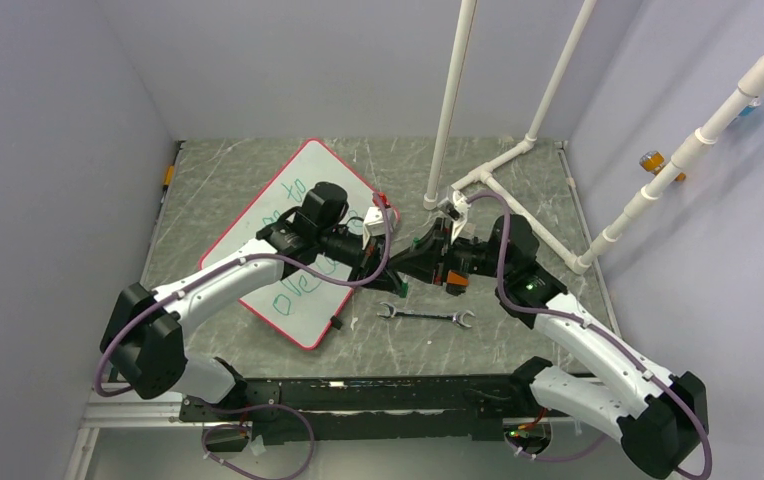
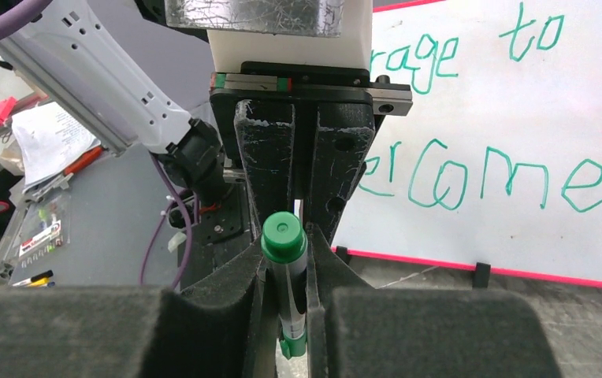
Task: Write a sentence on the whiteboard
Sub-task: Close the whiteboard marker, then place the whiteboard marker at the center of the board.
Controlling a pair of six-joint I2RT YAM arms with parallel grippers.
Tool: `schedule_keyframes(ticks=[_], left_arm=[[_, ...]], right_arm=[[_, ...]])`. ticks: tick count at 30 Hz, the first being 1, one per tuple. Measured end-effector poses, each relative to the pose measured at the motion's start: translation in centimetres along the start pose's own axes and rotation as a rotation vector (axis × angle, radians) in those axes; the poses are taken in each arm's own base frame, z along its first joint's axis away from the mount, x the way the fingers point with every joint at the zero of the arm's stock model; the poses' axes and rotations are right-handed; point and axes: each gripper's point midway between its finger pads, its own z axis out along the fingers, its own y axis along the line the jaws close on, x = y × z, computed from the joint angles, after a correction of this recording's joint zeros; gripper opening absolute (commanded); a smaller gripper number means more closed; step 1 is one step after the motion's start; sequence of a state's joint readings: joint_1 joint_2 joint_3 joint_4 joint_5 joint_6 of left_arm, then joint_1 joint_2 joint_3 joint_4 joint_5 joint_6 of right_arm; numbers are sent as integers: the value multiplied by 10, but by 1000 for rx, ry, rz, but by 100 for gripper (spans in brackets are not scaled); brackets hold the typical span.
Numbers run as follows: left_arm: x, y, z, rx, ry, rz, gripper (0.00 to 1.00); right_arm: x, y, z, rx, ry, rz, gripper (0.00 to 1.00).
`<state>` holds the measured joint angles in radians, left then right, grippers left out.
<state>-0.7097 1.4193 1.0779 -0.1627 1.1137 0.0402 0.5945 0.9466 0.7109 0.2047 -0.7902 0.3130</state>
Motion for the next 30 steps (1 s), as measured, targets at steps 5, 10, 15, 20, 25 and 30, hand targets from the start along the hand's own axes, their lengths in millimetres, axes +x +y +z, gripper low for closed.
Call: schedule_keyframes(ticks=[5,10,15,20,25,30], left_arm=[[-2,1,0,-13,-9,19,12],[-6,4,-1,-32,-20,43,24],[-20,4,-9,-74,-54,98,37],[-25,3,-11,-96,-66,124,47],[-29,11,-11,-153,-72,139,55],[-36,26,-16,-281,-92,169,61]], right_arm=[[-3,-2,-1,28,-15,-6,0],[-4,-4,-2,63,-22,-1,0],[2,-13,-5,124,-4,30,0],[8,-21,-5,178,27,77,0],[3,-34,-10,302,43,123,0],[-6,-55,-13,476,53,192,0]])
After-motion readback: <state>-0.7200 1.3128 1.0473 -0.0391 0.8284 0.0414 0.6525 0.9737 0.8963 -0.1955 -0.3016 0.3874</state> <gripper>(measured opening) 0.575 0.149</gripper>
